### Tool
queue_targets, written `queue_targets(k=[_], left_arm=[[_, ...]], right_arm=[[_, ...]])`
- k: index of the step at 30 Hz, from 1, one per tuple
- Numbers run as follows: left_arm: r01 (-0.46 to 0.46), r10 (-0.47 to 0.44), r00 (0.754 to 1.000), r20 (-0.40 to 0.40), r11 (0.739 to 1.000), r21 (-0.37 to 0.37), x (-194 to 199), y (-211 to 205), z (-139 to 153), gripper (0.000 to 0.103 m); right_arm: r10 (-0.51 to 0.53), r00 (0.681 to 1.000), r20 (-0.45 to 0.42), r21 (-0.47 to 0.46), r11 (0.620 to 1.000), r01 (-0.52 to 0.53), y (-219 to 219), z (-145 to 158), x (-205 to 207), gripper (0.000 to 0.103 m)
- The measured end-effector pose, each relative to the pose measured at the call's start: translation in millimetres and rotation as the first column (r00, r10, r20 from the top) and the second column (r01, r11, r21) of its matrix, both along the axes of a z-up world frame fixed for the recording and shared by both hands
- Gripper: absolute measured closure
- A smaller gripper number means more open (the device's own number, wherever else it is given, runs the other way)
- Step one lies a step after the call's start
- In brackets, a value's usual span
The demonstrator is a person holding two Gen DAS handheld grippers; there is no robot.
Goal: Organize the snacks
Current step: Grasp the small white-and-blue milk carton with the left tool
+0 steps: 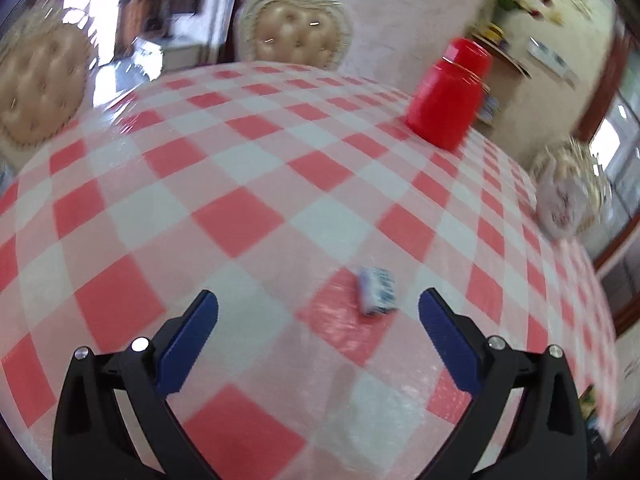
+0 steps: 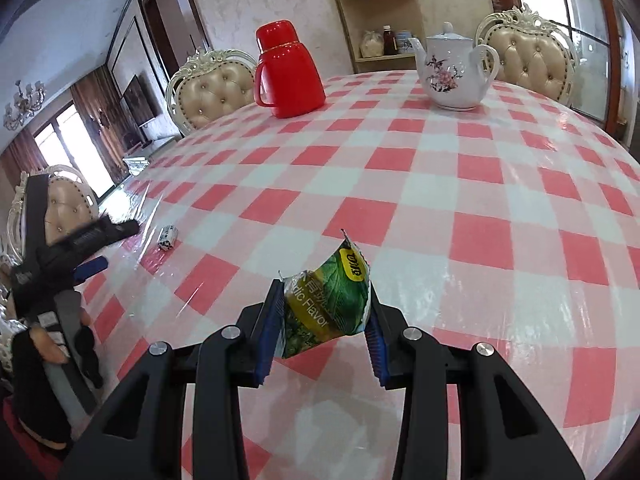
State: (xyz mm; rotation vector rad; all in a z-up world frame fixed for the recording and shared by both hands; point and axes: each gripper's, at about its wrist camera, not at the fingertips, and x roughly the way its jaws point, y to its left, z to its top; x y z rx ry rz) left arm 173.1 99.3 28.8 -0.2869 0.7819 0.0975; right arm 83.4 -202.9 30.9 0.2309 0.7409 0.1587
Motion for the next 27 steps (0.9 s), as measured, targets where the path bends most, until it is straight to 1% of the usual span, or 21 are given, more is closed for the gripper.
queue_targets(k=[1, 3, 5, 7, 10, 11, 12, 14, 15, 18, 21, 24, 27], left_arm=[[0.035, -0.035, 0.999, -0.011, 0.998, 0.056, 5, -15, -2, 0.002], [0.065, -0.060, 0.997, -0.039, 0.987, 0.144, 17, -36, -7, 0.002], [0.066, -0.057, 0.996, -0.063, 0.987, 0.147, 25, -41, -12, 0.003], [0.064, -0.054, 0.996, -0.077, 0.989, 0.132, 32, -41, -14, 0.011], [0.087, -0.070, 0.989, -0.128, 0.988, 0.130, 44, -45, -22, 0.029], [0.091, -0.072, 0.989, -0.130, 0.986, 0.142, 45, -46, -23, 0.035], [0.096, -0.076, 0.989, -0.130, 0.983, 0.154, 45, -48, -23, 0.044], [0.125, -0.100, 0.986, -0.132, 0.972, 0.199, 43, -54, -24, 0.071], [0.141, -0.116, 0.985, -0.131, 0.968, 0.207, 41, -56, -23, 0.082], [0.197, -0.175, 0.977, -0.125, 0.962, 0.189, 29, -58, -23, 0.082], [0.226, -0.208, 0.972, -0.110, 0.957, 0.180, 19, -64, -20, 0.082], [0.247, -0.236, 0.969, -0.078, 0.951, 0.185, 11, -78, -10, 0.082], [0.285, -0.280, 0.959, -0.050, 0.936, 0.205, -3, -99, -2, 0.082]], right_arm=[[-0.001, 1.000, -0.002, 0.023, 1.000, 0.001, -3, 1, 0, 0.065], [-0.007, 1.000, -0.002, 0.068, 0.998, 0.007, -10, 3, -1, 0.065], [-0.017, 1.000, 0.003, 0.083, 0.996, 0.017, -14, 5, -2, 0.065], [-0.023, 1.000, 0.009, 0.102, 0.995, 0.022, -17, 9, -4, 0.065], [-0.019, 1.000, 0.017, 0.117, 0.993, 0.017, -17, 13, -6, 0.065], [-0.014, 1.000, 0.021, 0.113, 0.994, 0.012, -16, 14, -6, 0.065], [-0.011, 1.000, 0.022, 0.110, 0.994, 0.009, -15, 14, -6, 0.065], [-0.005, 1.000, 0.020, 0.107, 0.994, 0.003, -13, 14, -6, 0.065], [-0.001, 1.000, 0.016, 0.103, 0.995, -0.001, -11, 13, -6, 0.065], [0.002, 1.000, 0.012, 0.092, 0.996, -0.003, -9, 11, -5, 0.065], [0.004, 1.000, 0.007, 0.081, 0.997, -0.004, -7, 9, -4, 0.065], [0.009, 1.000, -0.003, 0.066, 0.998, -0.008, -4, 7, -2, 0.065], [0.007, 1.000, -0.012, 0.039, 0.999, -0.006, -2, 4, -1, 0.065]])
